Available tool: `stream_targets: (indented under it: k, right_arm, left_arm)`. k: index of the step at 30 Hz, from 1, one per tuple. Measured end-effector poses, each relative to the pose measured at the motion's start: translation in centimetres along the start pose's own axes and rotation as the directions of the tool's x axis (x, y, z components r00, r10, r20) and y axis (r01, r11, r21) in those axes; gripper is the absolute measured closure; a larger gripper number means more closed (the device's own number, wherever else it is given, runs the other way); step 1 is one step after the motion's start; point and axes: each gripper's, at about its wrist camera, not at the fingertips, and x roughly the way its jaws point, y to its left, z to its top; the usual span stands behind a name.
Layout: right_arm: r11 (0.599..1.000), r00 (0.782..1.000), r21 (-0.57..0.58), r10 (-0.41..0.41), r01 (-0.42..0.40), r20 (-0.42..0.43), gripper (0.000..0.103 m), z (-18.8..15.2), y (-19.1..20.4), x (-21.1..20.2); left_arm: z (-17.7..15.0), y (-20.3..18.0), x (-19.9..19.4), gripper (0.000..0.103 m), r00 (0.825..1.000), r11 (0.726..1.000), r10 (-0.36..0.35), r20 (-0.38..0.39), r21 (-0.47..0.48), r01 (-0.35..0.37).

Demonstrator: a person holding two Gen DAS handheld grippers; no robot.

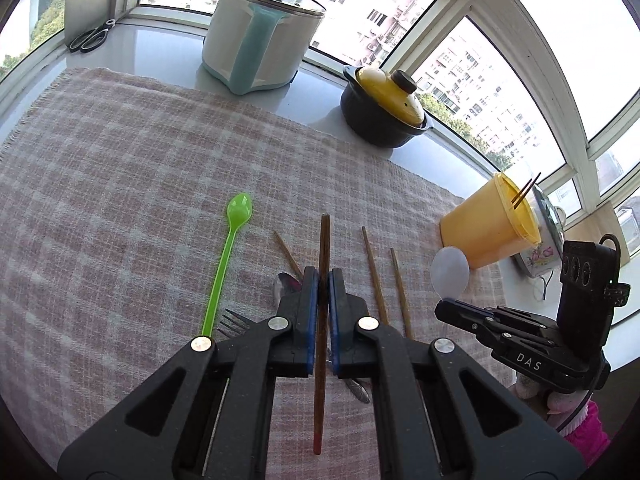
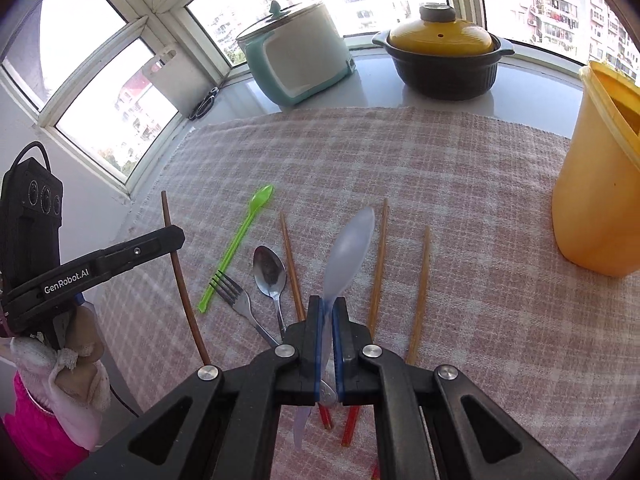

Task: Organize utensils
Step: 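Lift the spoon and chopstick and carry both over the yellow bin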

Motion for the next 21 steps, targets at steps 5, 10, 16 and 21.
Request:
stream_targets:
  k: [5, 10, 16, 21]
  right_arm:
    - [1.0, 0.998, -0.001, -0.018, 0.018, 0.065, 0.101, -0.1, -0.6, -2.9]
    - [0.999, 0.991, 0.014, -0.042, 0.041, 0.128, 0.101, -0.1, -1.6, -5.7]
    - [0.997, 0.977, 0.039, -0.077, 0.07, 0.197, 0.101, 0.0, -3.4, -9.1]
    - [0.992, 0.957, 0.063, -0.124, 0.111, 0.261, 0.101, 0.2, -5.1, -12.0]
  left_arm:
    - [0.5, -1.4, -1.2, 0.1, 0.999, 1.0, -0.023, 0.034, 0.009, 0.023]
    - [1.0, -3.2, -2.0, 0.1, 0.996, 0.998, -0.052, 0.065, 0.031, 0.05]
    - [2.0, -5.5, -2.9, 0.1, 0.99, 0.995, -0.093, 0.103, 0.055, 0.088]
    - [3.1, -7.8, -3.2, 0.1, 0.981, 0.987, -0.146, 0.126, 0.08, 0.137]
